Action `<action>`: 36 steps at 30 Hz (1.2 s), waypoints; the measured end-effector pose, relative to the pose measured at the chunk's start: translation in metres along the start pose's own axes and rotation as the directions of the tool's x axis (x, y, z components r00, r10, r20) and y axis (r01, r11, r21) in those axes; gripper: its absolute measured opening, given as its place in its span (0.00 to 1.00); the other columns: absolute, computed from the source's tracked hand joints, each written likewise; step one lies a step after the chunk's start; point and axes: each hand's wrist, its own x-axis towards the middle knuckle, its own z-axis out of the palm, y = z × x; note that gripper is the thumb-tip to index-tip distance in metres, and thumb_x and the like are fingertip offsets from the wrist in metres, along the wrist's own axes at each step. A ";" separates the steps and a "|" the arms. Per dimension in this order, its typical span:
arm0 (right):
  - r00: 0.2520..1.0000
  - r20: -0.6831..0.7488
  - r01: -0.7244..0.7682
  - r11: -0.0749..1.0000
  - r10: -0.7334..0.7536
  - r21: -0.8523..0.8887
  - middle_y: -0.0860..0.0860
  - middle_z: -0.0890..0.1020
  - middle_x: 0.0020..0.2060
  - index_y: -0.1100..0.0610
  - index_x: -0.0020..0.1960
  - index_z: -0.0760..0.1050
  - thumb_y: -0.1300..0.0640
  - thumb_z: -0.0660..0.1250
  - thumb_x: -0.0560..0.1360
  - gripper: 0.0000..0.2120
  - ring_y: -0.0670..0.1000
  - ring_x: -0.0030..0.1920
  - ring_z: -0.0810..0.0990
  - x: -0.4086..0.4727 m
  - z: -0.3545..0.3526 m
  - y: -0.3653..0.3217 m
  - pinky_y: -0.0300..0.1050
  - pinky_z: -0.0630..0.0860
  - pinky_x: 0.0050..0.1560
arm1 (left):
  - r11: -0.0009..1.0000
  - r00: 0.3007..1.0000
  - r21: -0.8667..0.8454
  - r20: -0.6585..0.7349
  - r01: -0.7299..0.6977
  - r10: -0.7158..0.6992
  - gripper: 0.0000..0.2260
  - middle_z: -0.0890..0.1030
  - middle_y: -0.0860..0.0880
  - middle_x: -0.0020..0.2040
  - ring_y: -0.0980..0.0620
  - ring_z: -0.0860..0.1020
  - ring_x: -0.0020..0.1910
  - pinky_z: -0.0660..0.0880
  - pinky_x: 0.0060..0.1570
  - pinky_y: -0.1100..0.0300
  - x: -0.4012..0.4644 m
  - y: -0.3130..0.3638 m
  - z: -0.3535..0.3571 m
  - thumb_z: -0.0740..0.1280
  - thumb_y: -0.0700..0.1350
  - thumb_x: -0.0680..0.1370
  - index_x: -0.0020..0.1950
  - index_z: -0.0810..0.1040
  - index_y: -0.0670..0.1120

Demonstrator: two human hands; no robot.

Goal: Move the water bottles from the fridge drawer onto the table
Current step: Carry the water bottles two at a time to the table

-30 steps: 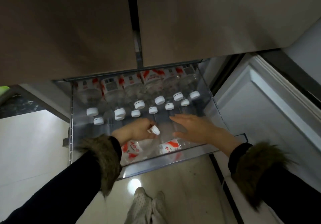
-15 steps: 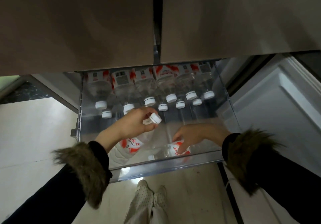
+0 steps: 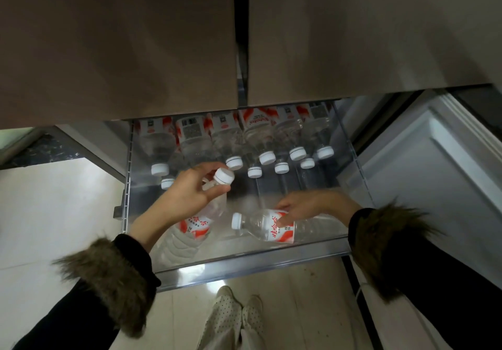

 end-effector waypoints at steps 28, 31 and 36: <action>0.755 -0.636 0.393 0.886 -0.158 0.246 0.51 0.74 0.64 0.48 0.62 0.63 0.55 0.76 0.65 0.31 0.51 0.64 0.74 -0.056 0.022 -0.053 0.56 0.71 0.65 | 0.960 0.932 -0.239 -0.359 -0.148 0.054 0.20 0.73 0.55 0.59 0.60 0.73 0.55 0.71 0.51 0.66 -0.078 -0.010 -0.019 0.65 0.55 0.71 0.61 0.68 0.55; 0.759 -0.634 0.397 0.878 -0.150 0.268 0.51 0.72 0.66 0.48 0.62 0.62 0.57 0.76 0.66 0.31 0.51 0.65 0.72 -0.054 0.024 -0.056 0.57 0.69 0.66 | 0.962 0.932 -0.236 -0.359 -0.134 0.042 0.22 0.75 0.53 0.58 0.58 0.74 0.55 0.76 0.52 0.58 -0.080 -0.014 -0.017 0.64 0.60 0.69 0.60 0.70 0.52; 0.751 -0.652 0.359 0.894 -0.106 0.267 0.49 0.73 0.63 0.46 0.61 0.62 0.47 0.76 0.62 0.33 0.49 0.63 0.73 -0.053 0.030 -0.059 0.55 0.71 0.64 | 0.983 0.938 -0.161 -0.346 -0.092 0.031 0.31 0.72 0.50 0.61 0.53 0.72 0.60 0.72 0.59 0.54 -0.074 -0.013 -0.007 0.74 0.54 0.66 0.65 0.67 0.48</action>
